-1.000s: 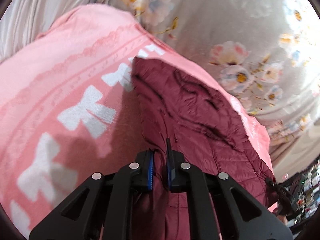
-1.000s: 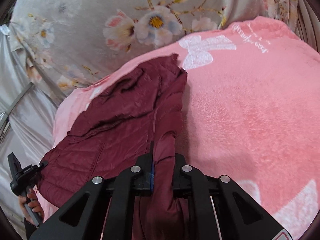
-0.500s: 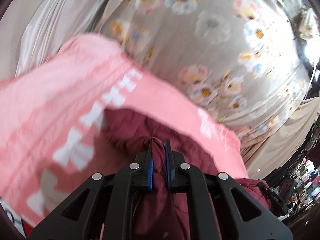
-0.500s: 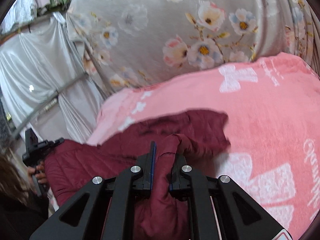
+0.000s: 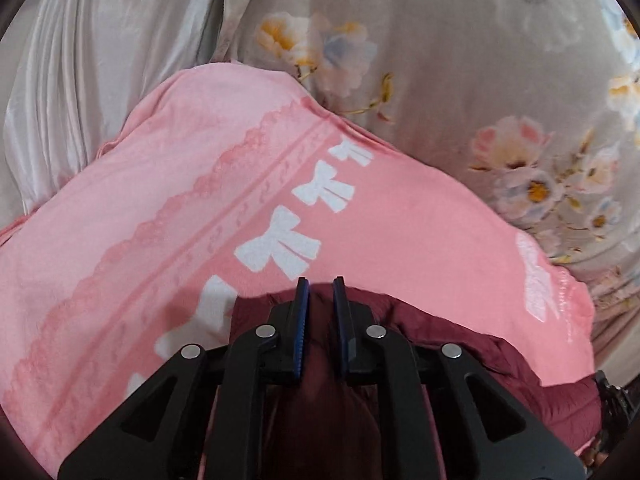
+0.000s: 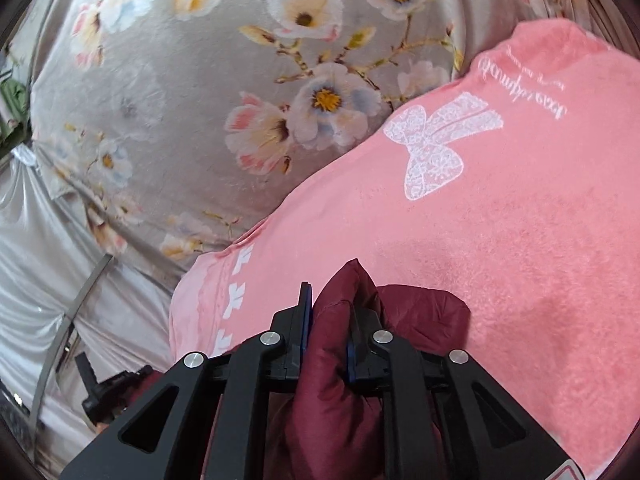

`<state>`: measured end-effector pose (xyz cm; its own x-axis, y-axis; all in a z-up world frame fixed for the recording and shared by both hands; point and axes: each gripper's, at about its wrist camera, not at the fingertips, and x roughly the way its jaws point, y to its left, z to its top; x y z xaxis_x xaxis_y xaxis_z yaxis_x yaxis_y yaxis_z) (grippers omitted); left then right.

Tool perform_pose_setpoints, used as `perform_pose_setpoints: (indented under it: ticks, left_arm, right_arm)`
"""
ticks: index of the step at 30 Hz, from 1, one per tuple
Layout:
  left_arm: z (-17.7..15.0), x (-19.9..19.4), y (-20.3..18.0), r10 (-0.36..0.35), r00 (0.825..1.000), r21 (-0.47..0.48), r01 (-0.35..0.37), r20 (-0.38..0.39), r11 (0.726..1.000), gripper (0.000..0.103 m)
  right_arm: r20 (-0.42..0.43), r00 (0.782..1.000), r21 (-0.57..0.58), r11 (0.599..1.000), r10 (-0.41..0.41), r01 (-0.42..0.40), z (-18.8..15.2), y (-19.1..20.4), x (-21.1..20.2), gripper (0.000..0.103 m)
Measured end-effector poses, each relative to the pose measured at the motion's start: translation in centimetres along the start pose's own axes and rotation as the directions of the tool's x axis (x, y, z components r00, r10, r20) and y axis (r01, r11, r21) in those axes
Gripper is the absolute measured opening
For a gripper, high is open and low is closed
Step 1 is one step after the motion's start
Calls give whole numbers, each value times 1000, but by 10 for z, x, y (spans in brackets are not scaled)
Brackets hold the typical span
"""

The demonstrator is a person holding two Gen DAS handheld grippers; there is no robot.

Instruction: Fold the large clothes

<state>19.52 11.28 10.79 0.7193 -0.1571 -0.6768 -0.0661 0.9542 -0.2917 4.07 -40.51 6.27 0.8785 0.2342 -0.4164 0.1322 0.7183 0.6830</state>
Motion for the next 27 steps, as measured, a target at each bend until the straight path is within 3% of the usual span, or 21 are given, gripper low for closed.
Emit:
perform_pose_setpoints:
  ticks: [1,2,4,6,7,8,10,12,15,18,19,21,23,25,27]
  left_arm:
    - [2,3,-1,38,999,1,-38,17,999,18]
    - [7,5,-1,79,996,-3,-79,47,997,33]
    - [16,4,0,86,993,-11,-86,85,996,52]
    - [27,0,1,75,991,-4,-75,114,997,56]
    - [31,-4,1,64,990,3,-65,128,998,58]
    - [33,-7,0,50,990,11,-51,132,999,63]
    - [32,-15,-1,15,990,27,-19,139,999,71]
    - [22,-24,-2,-38,991,55,31,130,998,72]
    - [-7,-41,3,-106,993,125,98,59,987,73]
    - [-51,-62,22,-98,994,193,106,-51,975,73]
    - [-64,-64,27,-89,993,210,104,-80,972,73]
    - [-97,-58,37,-2,989,259,41,-149,965,72]
    - [-112,-41,36,35,982,269,16,-183,963,72]
    - [-116,-23,30,1,975,241,54,-223,969,72]
    - [-115,-11,21,17,974,251,42,-227,967,72]
  right_arm:
    - [-2,1000,14,1000,-1,1,1,-1,5,16]
    - [-6,1000,40,999,13,-12,4,-4,10,17]
    - [4,999,72,996,54,-55,9,-5,13,19]
    - [37,995,72,993,90,-93,18,-1,8,27]
    - [65,993,62,993,98,-102,21,3,2,40]
    - [103,990,54,993,96,-101,24,6,-4,62]
    - [221,971,34,994,93,-103,31,12,-25,74]
    - [261,962,24,996,74,-83,37,15,-39,74]
    - [213,977,-28,1000,1,5,29,19,-53,74]
    - [124,986,-220,966,-114,139,-16,26,-75,71]
    - [98,982,-289,940,-161,183,-36,26,-80,67]
    - [24,958,-384,882,-285,272,-74,23,-74,48]
    - [-55,934,-434,850,-354,297,-100,20,-51,25]
    - [-98,927,-456,844,-361,281,-108,21,-28,22]
    - [-151,913,-495,828,-380,263,-115,24,4,22]
